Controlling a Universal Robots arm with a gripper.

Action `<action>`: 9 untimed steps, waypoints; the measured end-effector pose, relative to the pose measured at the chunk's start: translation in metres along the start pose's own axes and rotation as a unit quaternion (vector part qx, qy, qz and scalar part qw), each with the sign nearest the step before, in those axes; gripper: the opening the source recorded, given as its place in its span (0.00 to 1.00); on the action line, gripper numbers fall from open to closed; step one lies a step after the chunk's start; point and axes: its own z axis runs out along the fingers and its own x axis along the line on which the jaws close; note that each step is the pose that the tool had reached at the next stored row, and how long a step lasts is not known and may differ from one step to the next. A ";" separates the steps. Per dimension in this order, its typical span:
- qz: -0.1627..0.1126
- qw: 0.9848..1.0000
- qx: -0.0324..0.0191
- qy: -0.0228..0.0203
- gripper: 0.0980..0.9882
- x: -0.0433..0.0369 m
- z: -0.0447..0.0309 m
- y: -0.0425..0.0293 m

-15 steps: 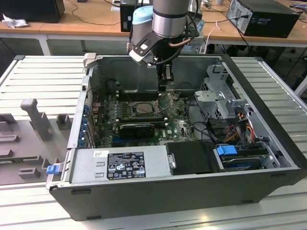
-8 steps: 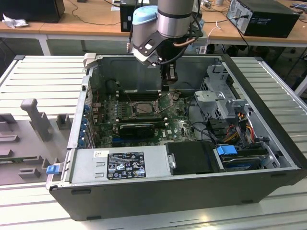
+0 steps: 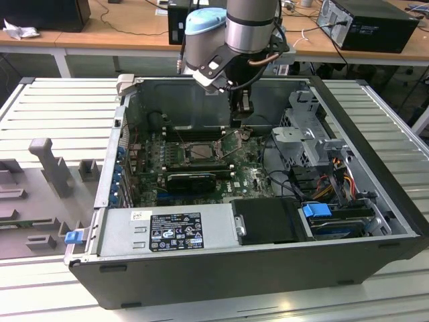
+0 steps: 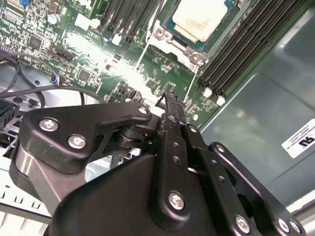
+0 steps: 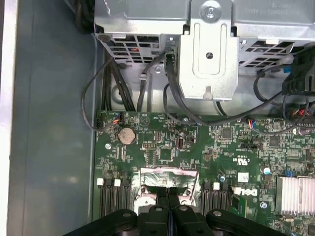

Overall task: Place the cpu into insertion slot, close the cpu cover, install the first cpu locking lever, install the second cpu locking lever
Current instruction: 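Close the cpu cover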

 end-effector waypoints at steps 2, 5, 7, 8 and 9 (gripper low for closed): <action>0.000 1.000 0.000 0.000 0.01 -0.0001 0.0006 0.0022; 0.000 1.000 0.000 0.000 0.01 -0.0002 0.0031 0.0058; 0.000 1.000 0.000 0.000 0.01 -0.0007 0.0089 0.0118; 0.000 1.000 0.001 0.000 0.01 -0.0009 0.0124 0.0157; -0.001 1.000 0.002 0.000 0.01 -0.0012 0.0166 0.0223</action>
